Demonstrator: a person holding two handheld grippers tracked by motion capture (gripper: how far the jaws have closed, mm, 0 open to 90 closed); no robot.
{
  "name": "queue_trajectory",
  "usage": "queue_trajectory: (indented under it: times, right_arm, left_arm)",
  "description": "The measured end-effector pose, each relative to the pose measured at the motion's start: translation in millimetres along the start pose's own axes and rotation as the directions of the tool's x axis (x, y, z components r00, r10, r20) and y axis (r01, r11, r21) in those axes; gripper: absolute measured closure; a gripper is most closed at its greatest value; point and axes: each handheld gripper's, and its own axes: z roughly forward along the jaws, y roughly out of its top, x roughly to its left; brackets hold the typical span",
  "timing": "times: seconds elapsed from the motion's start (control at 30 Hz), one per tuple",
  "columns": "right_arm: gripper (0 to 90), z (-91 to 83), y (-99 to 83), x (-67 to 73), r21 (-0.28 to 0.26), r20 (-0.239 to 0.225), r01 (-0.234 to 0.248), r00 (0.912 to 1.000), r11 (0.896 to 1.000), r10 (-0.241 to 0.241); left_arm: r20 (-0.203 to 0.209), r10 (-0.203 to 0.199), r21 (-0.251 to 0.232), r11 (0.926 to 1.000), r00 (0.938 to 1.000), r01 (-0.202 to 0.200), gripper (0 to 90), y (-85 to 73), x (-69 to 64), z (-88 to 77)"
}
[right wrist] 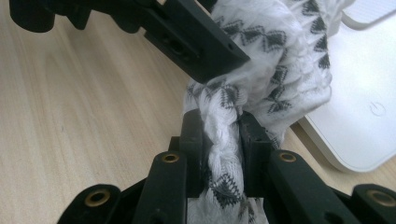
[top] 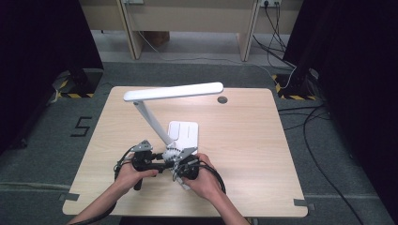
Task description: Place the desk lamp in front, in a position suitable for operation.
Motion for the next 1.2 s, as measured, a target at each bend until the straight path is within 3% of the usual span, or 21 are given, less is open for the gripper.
queue_trajectory:
  times: [0.23,0.33,0.4,0.53,0.67,0.83,0.93,1.03,1.13,1.2]
  right_arm:
    - [74.8,1.7,2.9,2.4,-0.015,-0.006,0.042,0.9991,0.999,-0.042]
    - [71.1,1.8,5.3,3.9,-0.027,-0.009,0.034,0.9994,0.999,-0.035]
    - [68.4,2.1,6.5,4.1,-0.039,-0.005,0.032,0.9995,0.999,-0.032]
    - [53.5,0.7,6.9,2.8,-0.082,-0.014,-0.006,0.9999,0.997,0.005]
    - [43.8,-11.0,8.6,-4.3,-0.189,-0.029,-0.093,0.9956,0.977,0.089]
    - [45.0,-28.7,9.5,-19.7,-0.262,0.005,-0.137,0.9896,0.955,0.144]
    - [50.0,-31.1,5.3,-32.6,-0.253,0.04,-0.153,0.9849,0.955,0.169]
    - [56.0,-26.5,-0.6,-42.0,-0.212,0.087,-0.149,0.9815,0.966,0.17]
    - [62.0,-17.2,-4.8,-46.8,-0.182,0.11,-0.153,0.9785,0.971,0.174]
    - [64.3,-11.6,-6.2,-48.8,-0.169,0.125,-0.152,0.9767,0.974,0.174]
  left_arm:
    - [0.056,0.002,0.001,1.0,0.9984,-0.002,69.5,0.0,-1.0,-3.7]
    - [0.057,0.015,0.008,0.9998,0.9982,-0.016,79.1,0.5,-1.8,-5.2]
    - [0.049,0.01,0.009,0.9999,0.9988,-0.011,81.7,0.2,-1.7,-6.9]
    - [0.022,-0.005,0.009,1.0,0.9997,0.004,83.2,0.5,0.6,-15.8]
    - [-0.023,-0.004,-0.002,1.0,0.9997,0.004,83.4,1.9,6.6,-26.9]
    - [-0.09,-0.01,-0.005,0.9999,0.9958,0.01,83.4,4.4,14.9,-41.2]
    - [-0.17,-0.044,0.007,0.9989,0.9845,0.046,83.4,8.0,22.4,-52.0]
    - [-0.226,-0.063,-0.012,0.998,0.972,0.062,83.4,13.9,29.9,-59.3]
    - [-0.291,-0.084,-0.051,0.9961,0.9532,0.072,83.4,23.2,40.2,-60.3]
    - [-0.301,-0.084,-0.085,0.9945,0.9501,0.061,83.4,28.9,46.5,-55.5]
